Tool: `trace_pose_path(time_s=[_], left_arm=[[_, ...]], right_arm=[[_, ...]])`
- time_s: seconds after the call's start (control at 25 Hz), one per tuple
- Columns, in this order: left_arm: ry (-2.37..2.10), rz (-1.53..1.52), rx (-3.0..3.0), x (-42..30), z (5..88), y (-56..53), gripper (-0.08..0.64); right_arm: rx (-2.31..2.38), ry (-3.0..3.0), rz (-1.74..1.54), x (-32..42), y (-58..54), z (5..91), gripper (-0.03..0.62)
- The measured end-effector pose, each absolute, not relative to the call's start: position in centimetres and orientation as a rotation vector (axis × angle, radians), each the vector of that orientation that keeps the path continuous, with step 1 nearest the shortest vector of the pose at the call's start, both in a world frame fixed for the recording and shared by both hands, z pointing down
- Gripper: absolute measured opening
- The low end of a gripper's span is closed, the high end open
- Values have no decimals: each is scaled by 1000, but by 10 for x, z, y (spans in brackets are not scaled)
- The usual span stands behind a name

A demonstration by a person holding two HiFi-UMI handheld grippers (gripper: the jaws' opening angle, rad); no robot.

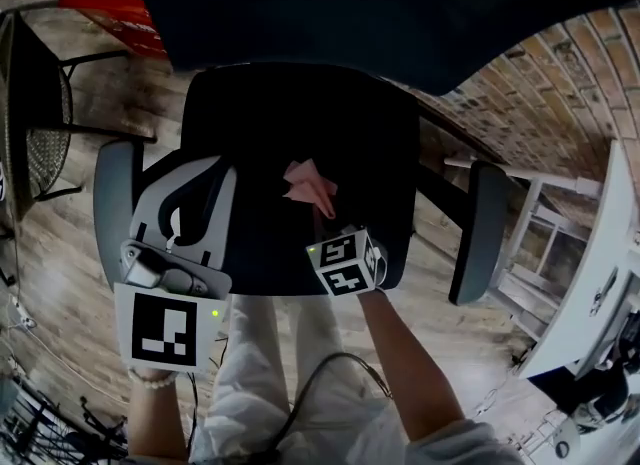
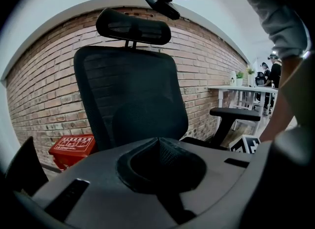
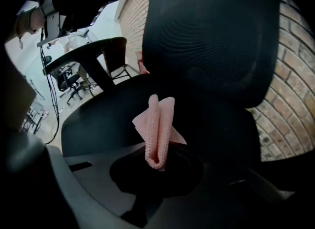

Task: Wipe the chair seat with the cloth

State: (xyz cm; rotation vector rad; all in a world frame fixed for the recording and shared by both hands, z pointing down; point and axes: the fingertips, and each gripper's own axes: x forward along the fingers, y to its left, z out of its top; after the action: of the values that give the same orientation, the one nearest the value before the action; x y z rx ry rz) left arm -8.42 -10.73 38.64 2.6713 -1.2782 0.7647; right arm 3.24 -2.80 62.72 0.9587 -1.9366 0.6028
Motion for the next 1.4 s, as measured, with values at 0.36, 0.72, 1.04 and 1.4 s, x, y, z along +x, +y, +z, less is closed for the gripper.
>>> trace_pose_path(time_s=[0.36, 0.72, 1.04, 1.4], left_arm=[[-1154, 795, 2761, -38, 383, -107, 18], [-1068, 809, 2823, -7, 379, -109, 18], [-1072, 841, 2831, -23, 380, -105, 18], [-1192, 898, 2756, -78, 385, -103, 18]], right_arm=[[1246, -1739, 675, 139, -16, 620, 54], [1405, -1618, 773, 186, 13, 615, 54], [1378, -1668, 900, 149, 23, 625, 54], [1182, -1828, 901, 55, 14, 631, 54]])
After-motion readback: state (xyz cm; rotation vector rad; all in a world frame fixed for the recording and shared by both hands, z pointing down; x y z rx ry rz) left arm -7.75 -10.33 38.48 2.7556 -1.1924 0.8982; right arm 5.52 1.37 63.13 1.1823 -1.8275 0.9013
